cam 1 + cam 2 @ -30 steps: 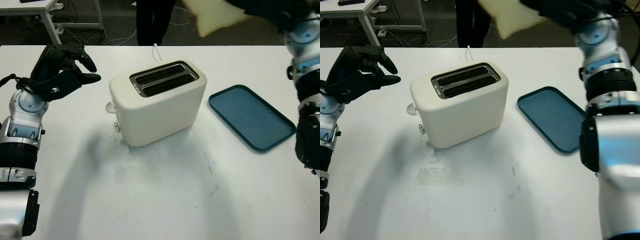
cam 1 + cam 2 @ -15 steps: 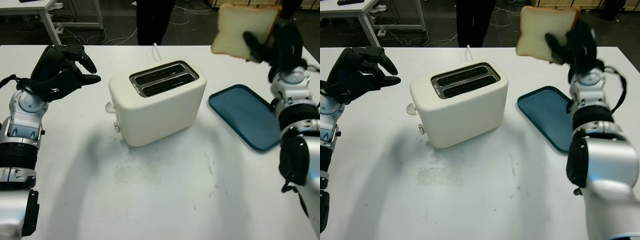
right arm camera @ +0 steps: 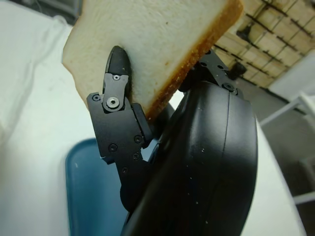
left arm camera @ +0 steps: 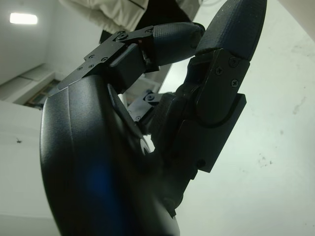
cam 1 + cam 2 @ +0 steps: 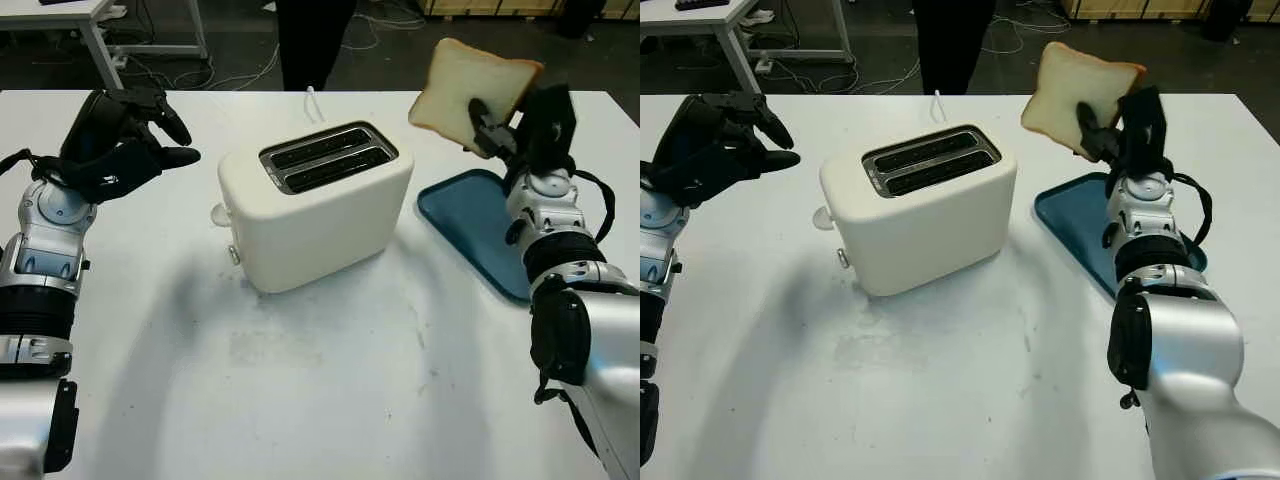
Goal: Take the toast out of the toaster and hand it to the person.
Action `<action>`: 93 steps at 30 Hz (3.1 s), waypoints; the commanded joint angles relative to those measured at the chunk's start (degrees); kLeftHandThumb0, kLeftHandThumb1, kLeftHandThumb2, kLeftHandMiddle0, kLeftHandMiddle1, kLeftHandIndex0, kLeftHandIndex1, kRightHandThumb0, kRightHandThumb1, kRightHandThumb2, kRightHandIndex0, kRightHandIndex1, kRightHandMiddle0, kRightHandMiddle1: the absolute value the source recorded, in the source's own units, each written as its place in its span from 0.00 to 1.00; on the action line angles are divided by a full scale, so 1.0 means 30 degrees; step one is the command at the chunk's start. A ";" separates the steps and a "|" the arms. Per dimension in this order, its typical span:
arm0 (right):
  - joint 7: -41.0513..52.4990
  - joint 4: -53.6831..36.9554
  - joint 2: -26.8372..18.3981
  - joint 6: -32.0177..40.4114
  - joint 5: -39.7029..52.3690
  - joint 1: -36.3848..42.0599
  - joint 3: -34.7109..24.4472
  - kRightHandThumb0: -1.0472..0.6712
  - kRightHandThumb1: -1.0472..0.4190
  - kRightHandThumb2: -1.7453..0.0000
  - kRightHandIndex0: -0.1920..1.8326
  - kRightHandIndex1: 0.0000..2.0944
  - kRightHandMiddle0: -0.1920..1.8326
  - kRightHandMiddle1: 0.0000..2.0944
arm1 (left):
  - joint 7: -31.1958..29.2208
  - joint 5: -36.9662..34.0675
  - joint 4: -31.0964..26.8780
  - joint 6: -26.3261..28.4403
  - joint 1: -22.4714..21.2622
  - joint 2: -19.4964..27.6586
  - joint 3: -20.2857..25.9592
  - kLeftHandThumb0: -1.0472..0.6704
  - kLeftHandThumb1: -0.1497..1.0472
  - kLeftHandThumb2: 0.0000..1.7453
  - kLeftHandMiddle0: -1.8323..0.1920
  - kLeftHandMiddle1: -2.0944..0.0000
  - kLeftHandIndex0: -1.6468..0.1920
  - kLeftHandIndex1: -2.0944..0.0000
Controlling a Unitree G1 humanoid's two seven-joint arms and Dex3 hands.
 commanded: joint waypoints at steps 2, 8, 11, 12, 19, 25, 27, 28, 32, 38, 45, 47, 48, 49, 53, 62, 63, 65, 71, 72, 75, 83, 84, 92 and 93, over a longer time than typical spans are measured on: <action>-0.1000 0.0072 0.0105 -0.0737 -0.0967 0.0303 0.0810 0.54 0.09 0.72 0.49 0.83 0.33 0.83 | 0.0133 -0.0010 -0.0058 0.0250 0.0193 -0.0069 0.0009 0.00 0.81 0.00 0.39 0.44 0.41 0.41; -0.1463 0.0494 0.0131 -0.0230 -0.1661 0.0227 0.1430 0.53 0.09 0.74 0.46 0.83 0.33 0.83 | 0.0211 -0.0066 0.0065 -0.0047 0.0202 -0.0080 0.0051 0.00 0.81 0.00 0.39 0.44 0.41 0.41; -0.1574 0.0643 0.0188 -0.0447 -0.1872 0.0400 0.1579 0.52 0.09 0.75 0.47 0.83 0.32 0.83 | 0.0200 0.0042 -0.0079 0.0047 0.0237 0.0006 0.0008 0.00 0.82 0.00 0.39 0.43 0.41 0.40; -0.1607 0.0674 0.0208 -0.0439 -0.1914 0.0439 0.1608 0.52 0.09 0.75 0.47 0.83 0.32 0.83 | 0.0201 0.0050 -0.0090 0.0052 0.0247 0.0016 0.0008 0.00 0.82 0.00 0.39 0.43 0.41 0.40; -0.1549 0.0823 0.0239 -0.0035 -0.1643 0.0401 0.1351 0.52 0.09 0.76 0.47 0.83 0.32 0.83 | 0.0128 -0.0020 -0.0086 0.0234 0.0266 0.0012 0.0042 0.00 0.81 0.00 0.40 0.43 0.41 0.40; -0.0886 0.0732 0.0150 -0.0233 -0.1163 0.0319 0.0895 0.50 0.09 0.75 0.48 0.83 0.34 0.83 | 0.0190 -0.0072 -0.0007 0.0095 0.0275 -0.0069 0.0058 0.00 0.82 0.00 0.39 0.43 0.41 0.41; -0.0681 0.0711 0.0136 -0.0229 -0.1018 0.0277 0.0765 0.50 0.09 0.75 0.49 0.83 0.35 0.83 | 0.0222 -0.0020 0.0054 0.0056 0.0262 -0.0054 0.0033 0.00 0.82 0.00 0.39 0.43 0.41 0.41; -0.0587 0.0703 0.0126 -0.0177 -0.0992 0.0247 0.0727 0.50 0.09 0.74 0.49 0.83 0.35 0.83 | 0.0226 0.0006 0.0061 0.0095 0.0257 -0.0043 0.0022 0.00 0.82 0.00 0.39 0.43 0.41 0.41; -0.0493 0.0670 0.0102 -0.0101 -0.1008 0.0171 0.0676 0.51 0.09 0.74 0.48 0.83 0.34 0.83 | 0.0245 0.0006 0.0091 -0.0105 0.0298 0.0004 0.0040 0.00 0.82 0.00 0.39 0.43 0.41 0.41; -0.0520 0.0669 0.0147 0.0003 -0.0907 0.0082 0.0555 0.51 0.09 0.74 0.46 0.83 0.32 0.83 | 0.0178 0.0024 -0.0002 0.0060 0.0310 0.0045 0.0024 0.00 0.82 0.00 0.39 0.43 0.41 0.41; -0.0504 0.0750 0.0057 -0.0067 -0.0893 0.0141 0.0556 0.49 0.09 0.75 0.49 0.83 0.34 0.83 | 0.0221 -0.0008 -0.0099 0.0134 0.0362 -0.0003 0.0061 0.00 0.82 0.00 0.39 0.43 0.41 0.41; -0.0497 0.0774 0.0048 0.0000 -0.0872 0.0138 0.0539 0.49 0.09 0.75 0.49 0.83 0.35 0.83 | 0.0267 -0.0012 -0.0081 0.0044 0.0366 -0.0020 0.0071 0.00 0.82 0.00 0.39 0.43 0.41 0.41; -0.0474 0.0786 0.0034 0.0001 -0.0877 0.0143 0.0543 0.48 0.09 0.75 0.49 0.83 0.35 0.83 | 0.0271 -0.0053 -0.0054 -0.0008 0.0366 -0.0040 0.0090 0.00 0.82 0.00 0.39 0.43 0.41 0.41; -0.0472 0.0797 0.0016 -0.0020 -0.0905 0.0151 0.0565 0.48 0.09 0.75 0.50 0.83 0.36 0.83 | 0.0273 -0.0075 -0.0038 -0.0031 0.0367 -0.0051 0.0098 0.00 0.82 0.00 0.39 0.43 0.41 0.41; -0.0513 0.0882 -0.0066 -0.0021 -0.0985 0.0178 0.0612 0.47 0.09 0.76 0.50 0.83 0.36 0.83 | 0.0239 -0.0172 -0.0016 -0.0082 0.0376 -0.0091 0.0127 0.00 0.82 0.00 0.39 0.43 0.41 0.41; -0.0617 0.0955 -0.0151 0.0060 -0.1138 0.0155 0.0726 0.47 0.09 0.76 0.49 0.83 0.36 0.83 | 0.0283 -0.0195 0.0044 -0.0126 0.0281 -0.0172 0.0097 0.00 0.82 0.00 0.39 0.44 0.41 0.42; -0.0650 0.0952 -0.0148 0.0080 -0.1151 0.0141 0.0737 0.47 0.09 0.76 0.49 0.83 0.36 0.83 | 0.0290 -0.0176 0.0006 -0.0078 0.0276 -0.0180 0.0084 0.00 0.82 0.00 0.39 0.44 0.40 0.42; -0.0584 0.0938 -0.0130 0.0075 -0.1068 0.0127 0.0666 0.48 0.09 0.76 0.49 0.83 0.36 0.83 | 0.0304 -0.0146 -0.0036 -0.0036 0.0271 -0.0195 0.0061 0.00 0.82 0.00 0.39 0.44 0.40 0.42; -0.0607 0.0927 -0.0092 0.0073 -0.1049 0.0120 0.0647 0.48 0.09 0.76 0.50 0.83 0.36 0.83 | 0.0407 -0.0114 0.0056 -0.0213 0.0241 -0.0221 0.0038 0.00 0.81 0.00 0.38 0.43 0.40 0.41; -0.0600 0.0925 -0.0082 0.0073 -0.1032 0.0116 0.0634 0.48 0.09 0.76 0.50 0.83 0.36 0.83 | 0.0412 -0.0113 0.0120 -0.0311 0.0227 -0.0213 0.0034 0.00 0.81 0.00 0.38 0.43 0.40 0.41; -0.0567 0.0917 -0.0074 -0.0008 -0.1035 0.0134 0.0642 0.48 0.09 0.76 0.50 0.83 0.36 0.83 | 0.0410 -0.0107 0.0211 -0.0439 0.0204 -0.0205 0.0034 0.00 0.82 0.00 0.39 0.43 0.40 0.41; -0.0766 0.0899 -0.0084 -0.0255 -0.1336 0.0299 0.0899 0.48 0.09 0.76 0.51 0.83 0.37 0.83 | 0.0435 -0.0081 0.0336 -0.0606 0.0224 -0.0181 0.0035 0.00 0.82 0.00 0.39 0.43 0.40 0.41; -0.0810 0.0887 -0.0088 -0.0321 -0.1413 0.0322 0.0968 0.48 0.09 0.76 0.50 0.83 0.37 0.83 | 0.0451 -0.0069 0.0350 -0.0661 0.0234 -0.0174 0.0034 0.00 0.82 0.00 0.39 0.43 0.40 0.41; -0.1829 0.0760 0.0082 -0.2052 -0.1893 0.0810 0.1274 0.42 0.09 0.85 0.46 0.83 0.34 0.82 | 0.0357 -0.0096 0.0357 -0.0467 0.0269 -0.0146 0.0042 0.00 0.81 0.00 0.39 0.44 0.41 0.41; -0.1584 0.0747 0.0119 -0.2254 -0.1685 0.0862 0.1129 0.37 0.09 0.89 0.41 0.80 0.33 0.71 | 0.0327 -0.0079 0.0376 -0.0456 0.0270 -0.0122 0.0024 0.00 0.82 0.00 0.39 0.44 0.41 0.41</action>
